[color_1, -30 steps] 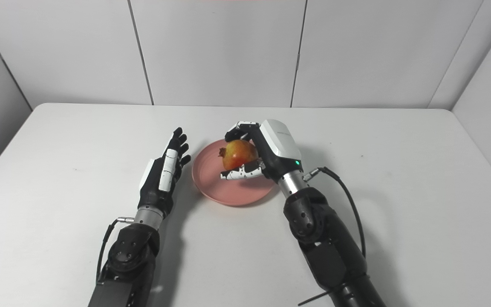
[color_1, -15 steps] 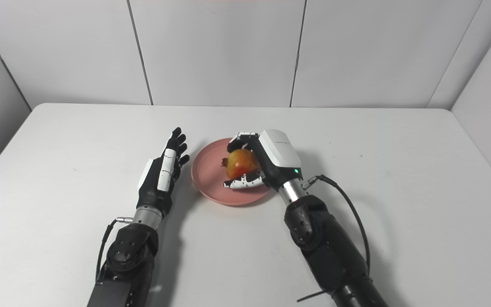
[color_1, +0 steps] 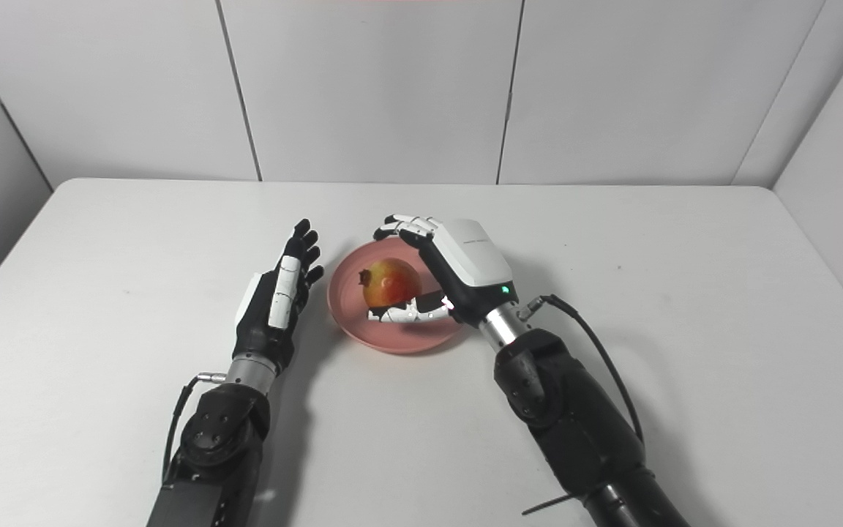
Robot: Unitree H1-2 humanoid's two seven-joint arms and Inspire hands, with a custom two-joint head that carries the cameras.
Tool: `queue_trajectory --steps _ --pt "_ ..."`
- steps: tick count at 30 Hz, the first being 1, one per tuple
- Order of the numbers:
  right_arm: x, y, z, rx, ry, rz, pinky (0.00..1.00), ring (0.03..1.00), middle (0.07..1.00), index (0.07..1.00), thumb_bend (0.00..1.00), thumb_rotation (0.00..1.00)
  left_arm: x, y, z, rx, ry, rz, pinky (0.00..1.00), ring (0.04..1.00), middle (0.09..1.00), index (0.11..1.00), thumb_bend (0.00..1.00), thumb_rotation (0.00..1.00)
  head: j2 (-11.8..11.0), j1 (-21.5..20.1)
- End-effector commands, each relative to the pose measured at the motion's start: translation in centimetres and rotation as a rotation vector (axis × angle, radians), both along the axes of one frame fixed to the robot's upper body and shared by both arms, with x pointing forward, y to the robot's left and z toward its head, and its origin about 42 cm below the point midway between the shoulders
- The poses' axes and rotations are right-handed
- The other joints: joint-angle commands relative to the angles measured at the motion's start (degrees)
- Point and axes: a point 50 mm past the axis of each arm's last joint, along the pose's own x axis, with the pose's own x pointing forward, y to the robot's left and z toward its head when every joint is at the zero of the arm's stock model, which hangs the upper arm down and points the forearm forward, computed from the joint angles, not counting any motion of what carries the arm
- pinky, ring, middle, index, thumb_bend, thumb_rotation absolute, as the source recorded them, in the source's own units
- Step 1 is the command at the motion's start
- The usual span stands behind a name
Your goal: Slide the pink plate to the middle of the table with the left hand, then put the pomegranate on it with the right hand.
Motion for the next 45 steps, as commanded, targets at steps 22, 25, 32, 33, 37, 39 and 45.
queue_trajectory --steps 22,25,32,33,37,39,45 --pt "-2.2 -0.9 3.2 0.331 -0.024 -0.053 0.99 1.0 1.0 1.0 0.7 0.85 1.2 0.6 2.1 0.0 -0.094 -0.027 0.97 1.0 1.0 1.0 0.82 1.0 -1.98 -1.53" --pt "-3.1 -1.4 2.6 0.444 0.043 -0.087 0.98 1.0 1.0 1.0 0.71 0.89 1.0 0.8 2.0 -0.02 -0.084 -0.026 0.98 1.0 1.0 1.0 0.84 1.0 -3.0 -1.99" --pt "-4.8 -2.5 1.5 0.636 0.131 -0.15 1.0 1.0 1.0 1.0 0.68 0.92 0.7 1.0 1.8 -0.066 -0.076 -0.043 1.0 1.0 1.0 1.0 0.87 0.99 -2.79 -2.88" --pt "-5.1 -2.7 1.3 0.653 0.139 -0.168 1.0 1.0 1.0 1.0 0.68 0.93 0.7 1.0 1.8 -0.07 -0.078 -0.046 1.0 1.0 1.0 1.0 0.87 0.99 -2.61 -3.31" --pt "-6.1 -3.4 0.4 0.693 0.164 -0.217 1.0 1.0 1.0 1.0 0.63 0.93 0.8 1.3 1.9 -0.084 -0.082 -0.057 1.0 1.0 1.0 1.0 0.86 0.99 -2.48 -3.97" --pt "-6.4 -3.7 0.0 0.707 0.172 -0.261 1.0 1.0 1.0 1.0 0.62 0.92 0.8 1.5 1.9 -0.084 -0.083 -0.062 1.0 1.0 1.0 1.0 0.87 0.99 -2.44 -3.91" --pt "-7.0 -4.4 -0.9 0.724 0.186 -0.349 1.0 1.0 1.0 1.0 0.62 1.0 0.7 1.7 2.0 -0.077 -0.086 -0.069 1.0 1.0 1.0 1.0 0.86 0.99 -1.82 -4.29"
